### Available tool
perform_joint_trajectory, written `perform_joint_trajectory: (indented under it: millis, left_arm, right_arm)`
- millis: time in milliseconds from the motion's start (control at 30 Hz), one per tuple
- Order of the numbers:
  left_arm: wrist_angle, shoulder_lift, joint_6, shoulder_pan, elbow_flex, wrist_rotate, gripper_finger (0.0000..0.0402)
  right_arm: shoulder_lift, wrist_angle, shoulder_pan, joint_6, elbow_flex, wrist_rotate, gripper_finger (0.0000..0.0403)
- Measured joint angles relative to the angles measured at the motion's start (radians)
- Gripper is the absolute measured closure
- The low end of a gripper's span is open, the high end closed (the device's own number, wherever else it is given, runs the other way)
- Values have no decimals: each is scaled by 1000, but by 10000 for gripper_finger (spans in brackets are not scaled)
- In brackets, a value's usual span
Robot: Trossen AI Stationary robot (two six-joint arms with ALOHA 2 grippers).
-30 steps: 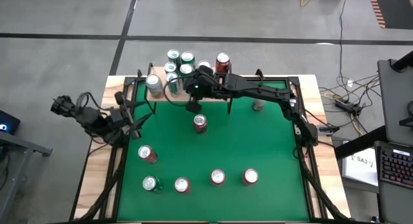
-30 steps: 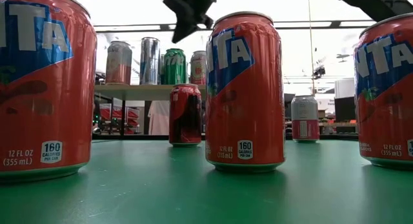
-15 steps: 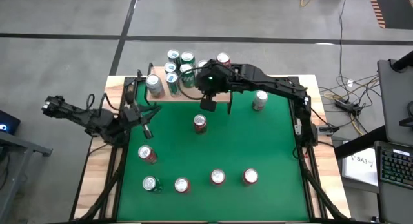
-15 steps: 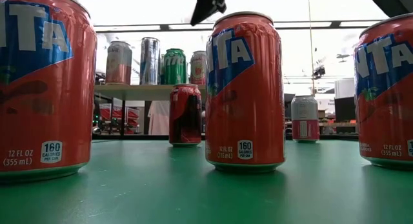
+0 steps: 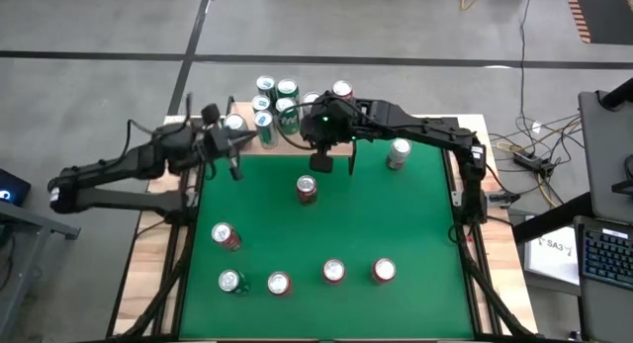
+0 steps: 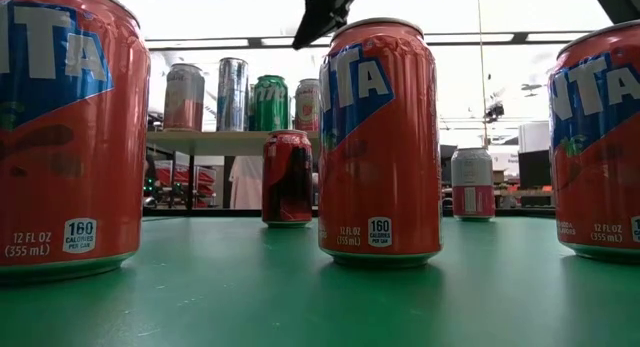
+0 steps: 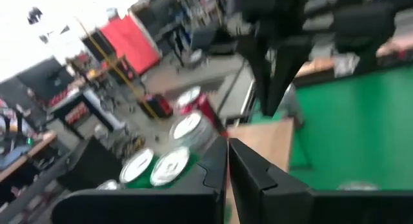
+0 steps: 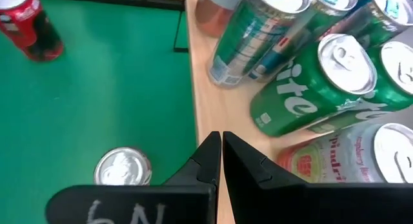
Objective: Place canned beverage on shelf
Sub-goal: Put the white and red can on the shelf
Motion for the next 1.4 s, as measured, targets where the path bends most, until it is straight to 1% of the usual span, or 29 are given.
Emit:
perform_joint_trajectory:
  millis: [100, 200, 333, 433, 600, 833, 1067, 1200, 1400]
  left_arm:
    - [-37, 40, 21, 123, 29, 100, 401]
    - [-57, 77, 66, 222, 45, 163, 401]
    - [-56, 126, 158, 309, 51, 245, 402]
    - [-59, 163, 187, 341, 58, 264, 402]
    - [-105, 199, 189, 357, 78, 262, 402]
    - [-159, 207, 100, 357, 96, 262, 401]
    - [-164, 207, 23, 356, 96, 263, 401]
    - [-169, 207, -54, 353, 100, 263, 401]
    - [-167, 207, -119, 348, 102, 264, 401]
  right_arm:
    - [-6, 75, 0, -1, -51, 0, 394]
    - [-6, 175, -4, -1, -98, -2, 394]
    - [-6, 406, -13, -16, -183, 0, 394]
    - [-4, 554, -18, -17, -238, 1, 394]
    - [-4, 727, -31, 16, -306, 0, 394]
    - [-4, 821, -40, 53, -372, 1, 394]
    - [-4, 908, -41, 54, -411, 1, 394]
    - [-4, 964, -42, 53, -437, 1, 394]
    - [-4, 1014, -42, 28, -451, 0, 394]
